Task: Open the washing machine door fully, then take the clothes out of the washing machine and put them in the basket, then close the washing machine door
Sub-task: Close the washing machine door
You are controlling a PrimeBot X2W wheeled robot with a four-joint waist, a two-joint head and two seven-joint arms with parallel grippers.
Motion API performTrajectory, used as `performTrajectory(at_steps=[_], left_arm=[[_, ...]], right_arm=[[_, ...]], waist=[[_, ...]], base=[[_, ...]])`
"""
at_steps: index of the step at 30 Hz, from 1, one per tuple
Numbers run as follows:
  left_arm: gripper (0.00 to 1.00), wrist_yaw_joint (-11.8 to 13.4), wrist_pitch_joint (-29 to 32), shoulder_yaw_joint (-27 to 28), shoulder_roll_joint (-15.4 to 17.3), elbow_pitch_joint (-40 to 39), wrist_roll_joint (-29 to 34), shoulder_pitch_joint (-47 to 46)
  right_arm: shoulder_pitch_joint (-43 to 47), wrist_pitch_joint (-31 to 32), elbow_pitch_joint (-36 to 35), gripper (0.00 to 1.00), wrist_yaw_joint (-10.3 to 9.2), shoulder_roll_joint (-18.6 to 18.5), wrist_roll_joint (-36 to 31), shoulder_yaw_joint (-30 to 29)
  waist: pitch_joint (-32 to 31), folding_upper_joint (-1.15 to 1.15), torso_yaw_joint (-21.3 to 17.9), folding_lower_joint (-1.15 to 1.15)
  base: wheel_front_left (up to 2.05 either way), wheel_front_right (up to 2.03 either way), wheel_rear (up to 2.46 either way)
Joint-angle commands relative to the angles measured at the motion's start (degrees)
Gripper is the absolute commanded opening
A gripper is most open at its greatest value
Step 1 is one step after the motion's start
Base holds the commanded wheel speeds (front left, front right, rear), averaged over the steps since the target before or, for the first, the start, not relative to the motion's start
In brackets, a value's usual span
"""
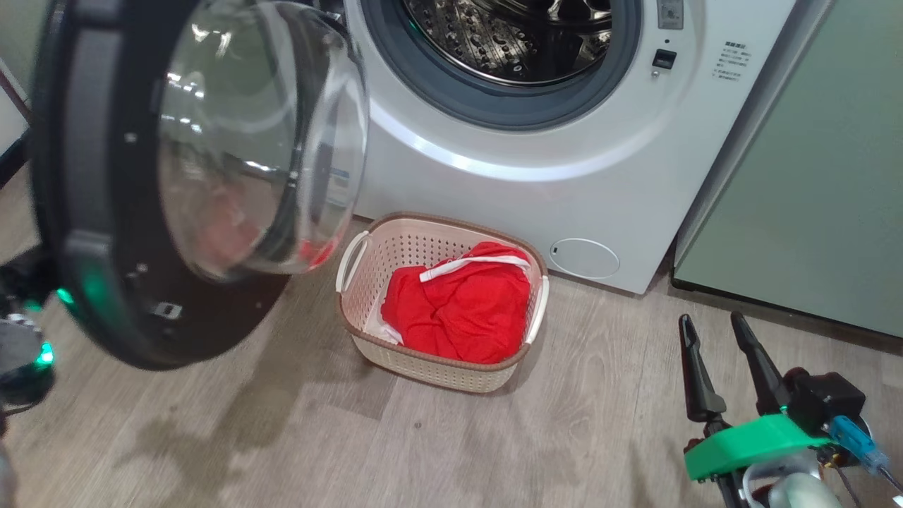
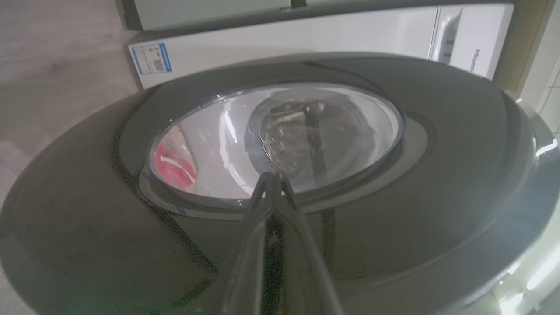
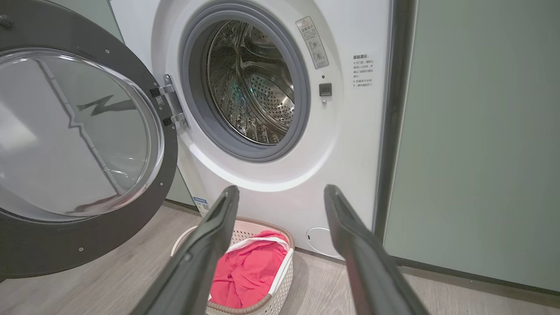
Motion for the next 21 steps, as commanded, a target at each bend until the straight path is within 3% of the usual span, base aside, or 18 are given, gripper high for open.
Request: performTrajectory(at_steps=[1,5,6,11,17,21], left_arm=[[0.00,-0.6,2.2,0.3,1.4,-3.3,-0.9,-1.2],[0.00,-0.6,8.2,-1.4,-2.2,-8.1,-2.5,0.3],[0.00,0.0,10.4,-2.2,-4.5,-11.2,-3.3,1.5],[0.00,2.8,14.4,-4.7,-10.0,-20.1,-4.2,5.3],[0.00,4.7,13.1,-7.7,-15.5,-28.7,-2.6,8.4],[0.00,4.9,10.6,-8.5,-16.7,-30.0,-1.5,8.6]], right_arm=[[-1.2,-0.4,-1.6,1.00,-0.04,-0.4,-0.4,1.0],[-1.1,-0.4,-1.8,1.00,-0.04,-0.3,-0.3,0.8],[-0.8,-0.4,-1.9,1.00,-0.04,-0.3,-0.3,0.5],[-0.5,-0.4,-1.9,1.00,-0.04,-0.3,-0.3,0.3],[-1.2,-0.4,-2.0,1.00,-0.04,-0.2,-0.4,0.4],[-1.8,-0.4,-2.1,1.00,-0.04,-0.1,-0.3,0.8]], waist=[[-0.2,0.00,0.0,0.00],[-0.5,0.00,-0.1,0.00],[-0.6,0.00,-0.1,0.00],[-0.4,0.00,-0.8,0.00],[-0.1,0.00,-3.2,0.00],[0.2,0.00,-5.6,0.00]], base=[[0.00,0.00,0.00],[0.00,0.00,0.00],[0.00,0.00,0.00],[0.00,0.00,0.00],[0.00,0.00,0.00],[0.00,0.00,0.00]])
